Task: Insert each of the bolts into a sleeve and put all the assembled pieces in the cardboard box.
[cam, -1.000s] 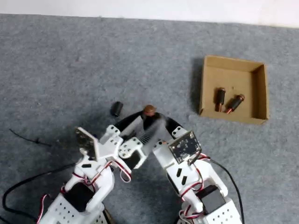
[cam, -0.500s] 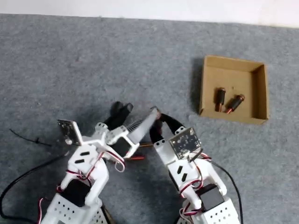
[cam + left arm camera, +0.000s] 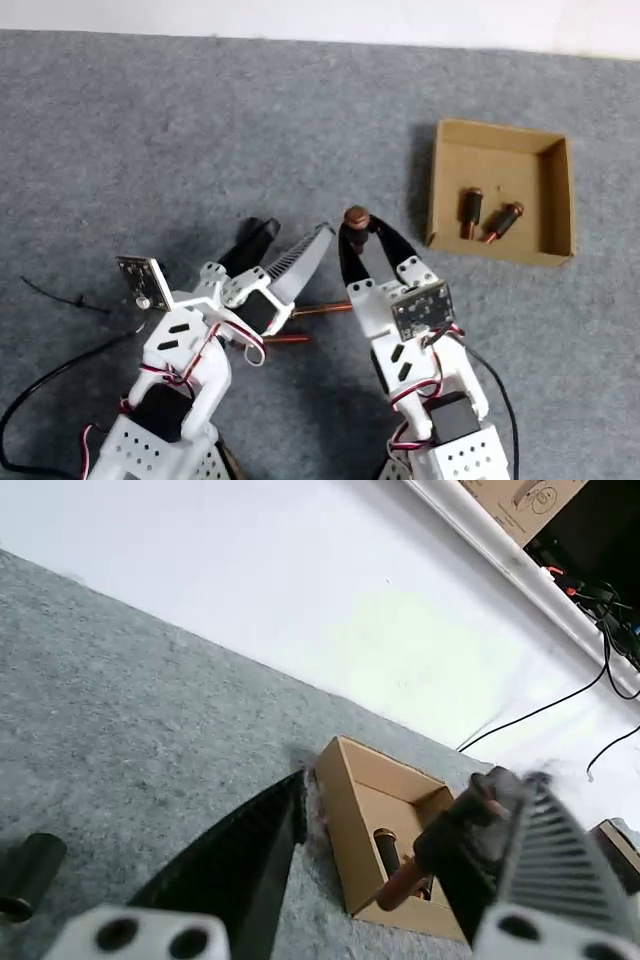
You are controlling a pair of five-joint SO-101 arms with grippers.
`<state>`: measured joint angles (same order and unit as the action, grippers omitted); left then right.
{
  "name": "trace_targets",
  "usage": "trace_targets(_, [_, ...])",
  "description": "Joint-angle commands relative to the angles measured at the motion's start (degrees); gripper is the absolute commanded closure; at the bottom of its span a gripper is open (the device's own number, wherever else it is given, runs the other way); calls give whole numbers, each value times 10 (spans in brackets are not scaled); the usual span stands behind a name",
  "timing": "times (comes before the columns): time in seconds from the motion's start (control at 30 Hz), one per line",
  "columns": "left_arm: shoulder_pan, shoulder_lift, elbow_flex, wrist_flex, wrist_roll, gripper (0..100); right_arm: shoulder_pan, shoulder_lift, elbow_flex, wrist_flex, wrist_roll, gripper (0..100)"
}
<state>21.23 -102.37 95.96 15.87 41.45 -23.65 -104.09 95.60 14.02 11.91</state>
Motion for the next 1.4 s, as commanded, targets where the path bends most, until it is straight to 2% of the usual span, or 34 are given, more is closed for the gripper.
trace_targets(0.0, [-7,-1,-13,-3,-30,818,15,-12,49,-21,2,995])
trace_targets(0.17, [-7,-1,-13,-4,-125,1000,19,-11,49,-21,2,995])
trace_targets(0.37, [-7,-1,0,-4,-150,994,20,-11,49,-22,2,995])
trace_targets(0.5, [-7,-1,5,-2,-150,992,49,-8,44,-23,1,995])
trace_targets(0.57, [-7,-1,5,-2,-150,992,77,-7,44,-23,-14,995])
trace_targets(0.67, [-7,-1,13,-4,-150,993,143,-7,37,-32,-86,994])
trace_targets(0.8, [-7,-1,13,-3,-150,993,207,-6,29,-98,-121,994])
trace_targets(1.07, [-7,0,13,-2,-150,990,208,-1,24,-109,-122,994])
trace_targets(1.2, [-7,1,13,-2,-150,990,211,85,-15,-120,-123,994])
trace_targets(1.37, [-7,4,13,-2,-150,990,224,304,-145,-145,-123,994])
